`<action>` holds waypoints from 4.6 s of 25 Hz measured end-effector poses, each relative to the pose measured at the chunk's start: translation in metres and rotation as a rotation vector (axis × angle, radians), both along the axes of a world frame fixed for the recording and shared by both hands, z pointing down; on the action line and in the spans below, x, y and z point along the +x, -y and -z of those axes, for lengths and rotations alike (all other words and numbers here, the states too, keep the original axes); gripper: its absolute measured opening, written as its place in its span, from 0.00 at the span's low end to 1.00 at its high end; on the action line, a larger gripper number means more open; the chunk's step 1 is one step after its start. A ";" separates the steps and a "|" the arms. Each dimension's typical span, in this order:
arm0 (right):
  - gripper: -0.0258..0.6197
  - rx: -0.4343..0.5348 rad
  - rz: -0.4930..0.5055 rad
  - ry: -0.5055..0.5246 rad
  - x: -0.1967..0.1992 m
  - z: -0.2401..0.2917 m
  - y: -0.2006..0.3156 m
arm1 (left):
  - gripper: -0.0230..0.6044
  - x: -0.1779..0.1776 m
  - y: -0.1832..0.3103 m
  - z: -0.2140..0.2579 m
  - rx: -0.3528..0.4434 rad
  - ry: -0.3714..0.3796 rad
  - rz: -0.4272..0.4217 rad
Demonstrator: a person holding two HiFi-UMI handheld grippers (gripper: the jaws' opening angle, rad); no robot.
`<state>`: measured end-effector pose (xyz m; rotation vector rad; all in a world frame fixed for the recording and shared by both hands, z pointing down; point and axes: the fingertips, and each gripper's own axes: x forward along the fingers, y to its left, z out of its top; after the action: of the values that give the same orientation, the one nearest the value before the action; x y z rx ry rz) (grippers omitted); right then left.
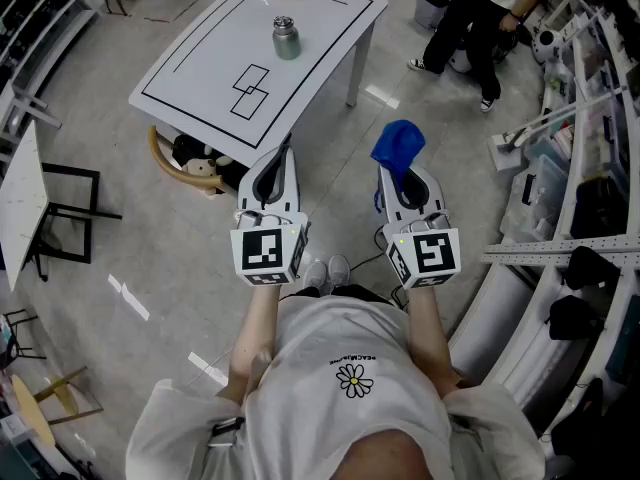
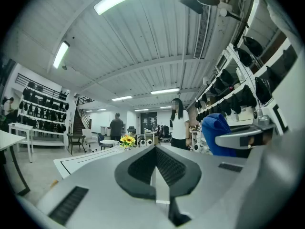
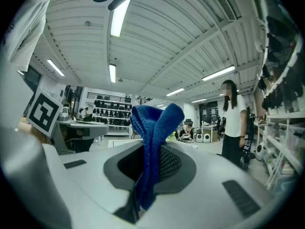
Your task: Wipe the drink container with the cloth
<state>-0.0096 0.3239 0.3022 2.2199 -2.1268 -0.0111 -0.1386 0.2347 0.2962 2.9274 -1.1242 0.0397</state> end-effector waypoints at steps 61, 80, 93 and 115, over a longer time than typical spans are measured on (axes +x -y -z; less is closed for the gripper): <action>0.10 -0.014 0.540 0.147 0.145 -0.051 0.412 | 0.03 0.110 0.326 -0.038 -0.031 -0.015 0.399; 0.10 -0.244 0.847 0.338 0.083 -0.166 0.493 | 0.63 0.161 0.366 -0.174 -0.365 0.036 -0.046; 0.10 -0.255 0.841 0.415 0.084 -0.165 0.474 | 0.63 0.159 0.352 -0.197 -0.399 0.144 -0.087; 0.10 -0.290 0.865 0.362 0.058 -0.170 0.429 | 0.63 0.142 0.321 -0.195 -0.424 0.155 -0.052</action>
<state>0.0487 -0.1052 0.4724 1.0791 -2.8616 0.6398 0.0034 -0.0866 0.4916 2.6044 -0.9172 0.4528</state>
